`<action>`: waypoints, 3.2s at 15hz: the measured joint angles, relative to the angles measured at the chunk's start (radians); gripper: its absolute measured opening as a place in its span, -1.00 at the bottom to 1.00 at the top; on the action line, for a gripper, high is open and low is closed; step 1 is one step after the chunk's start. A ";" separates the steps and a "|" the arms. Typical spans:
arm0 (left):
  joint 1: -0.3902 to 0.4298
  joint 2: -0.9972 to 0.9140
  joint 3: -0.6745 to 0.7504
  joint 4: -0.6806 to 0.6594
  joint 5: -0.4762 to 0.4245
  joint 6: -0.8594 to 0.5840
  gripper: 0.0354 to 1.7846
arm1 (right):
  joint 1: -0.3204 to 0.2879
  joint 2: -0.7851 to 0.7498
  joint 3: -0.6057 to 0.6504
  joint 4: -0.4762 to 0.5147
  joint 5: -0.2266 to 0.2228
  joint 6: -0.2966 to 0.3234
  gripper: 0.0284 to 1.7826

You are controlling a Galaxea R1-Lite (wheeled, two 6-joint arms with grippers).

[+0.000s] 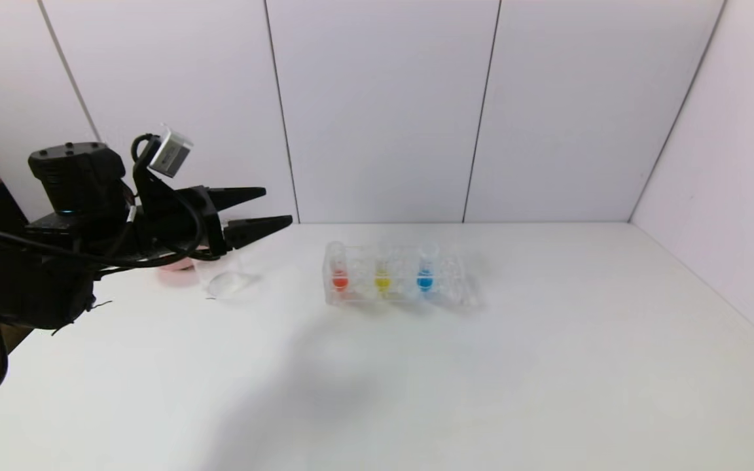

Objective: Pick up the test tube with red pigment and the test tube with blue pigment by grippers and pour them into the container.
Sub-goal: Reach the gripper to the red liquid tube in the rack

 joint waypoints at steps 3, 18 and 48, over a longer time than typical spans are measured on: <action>-0.034 0.057 0.006 -0.070 -0.022 0.001 0.99 | 0.000 0.000 0.000 0.000 0.000 0.000 0.99; -0.109 0.300 -0.108 -0.091 -0.124 0.149 0.99 | 0.000 0.000 0.000 0.000 0.000 0.000 0.99; -0.160 0.502 -0.288 -0.088 -0.108 0.143 -0.47 | 0.000 0.000 0.000 0.000 0.000 0.000 0.99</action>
